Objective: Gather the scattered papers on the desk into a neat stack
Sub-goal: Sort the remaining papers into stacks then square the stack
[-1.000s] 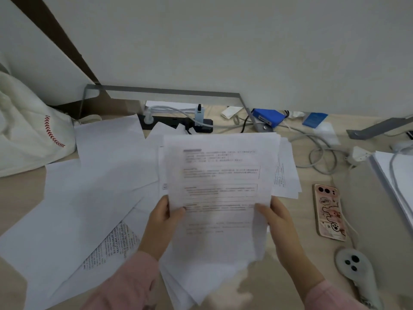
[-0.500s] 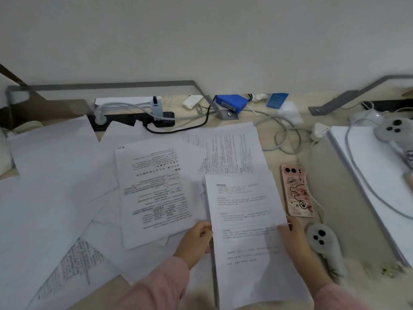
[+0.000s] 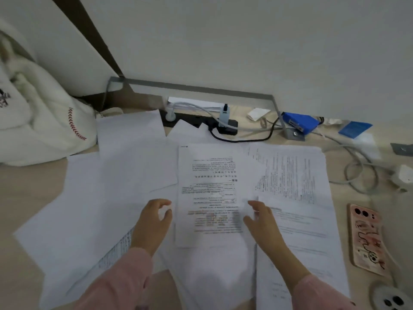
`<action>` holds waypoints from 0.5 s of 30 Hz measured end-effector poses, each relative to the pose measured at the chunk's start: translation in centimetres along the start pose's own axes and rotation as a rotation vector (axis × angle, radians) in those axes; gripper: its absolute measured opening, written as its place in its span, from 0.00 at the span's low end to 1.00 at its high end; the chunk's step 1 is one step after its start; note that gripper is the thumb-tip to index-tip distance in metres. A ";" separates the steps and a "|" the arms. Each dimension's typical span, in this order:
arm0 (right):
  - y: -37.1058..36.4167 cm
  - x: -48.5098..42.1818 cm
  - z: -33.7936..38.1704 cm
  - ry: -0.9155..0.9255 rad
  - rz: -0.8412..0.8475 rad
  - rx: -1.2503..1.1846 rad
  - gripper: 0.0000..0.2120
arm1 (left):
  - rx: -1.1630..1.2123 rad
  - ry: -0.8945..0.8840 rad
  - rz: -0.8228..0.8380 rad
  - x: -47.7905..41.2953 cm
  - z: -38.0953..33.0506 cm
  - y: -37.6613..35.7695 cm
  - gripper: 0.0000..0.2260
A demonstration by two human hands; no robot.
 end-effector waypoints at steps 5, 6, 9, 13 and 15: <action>-3.0 -1.9 2.2 -0.147 -0.103 0.032 0.29 | -0.587 -0.078 0.040 -3.8 3.7 4.1 0.21; -3.1 -2.1 2.4 -0.177 -0.134 0.040 0.32 | -0.665 -0.073 0.086 -4.6 4.1 4.4 0.24; -3.6 -2.6 2.6 -0.202 -0.208 0.158 0.37 | -0.754 -0.076 0.213 -6.4 4.8 4.5 0.27; -4.2 -3.1 2.3 -0.226 -0.264 0.222 0.37 | -0.828 -0.072 0.301 -7.7 5.5 3.8 0.29; -4.3 -3.1 2.2 -0.244 -0.271 0.213 0.36 | -0.834 -0.175 0.254 -8.2 5.5 3.7 0.30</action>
Point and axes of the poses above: each hand's wrist, its own x-axis away from the middle knuckle, its own y-axis out of the back of the hand, z = x × y, the point moved 2 cm from there along -x, towards the middle knuckle, and after that the axes turned 7 degrees about -y, right-handed, at the moved point
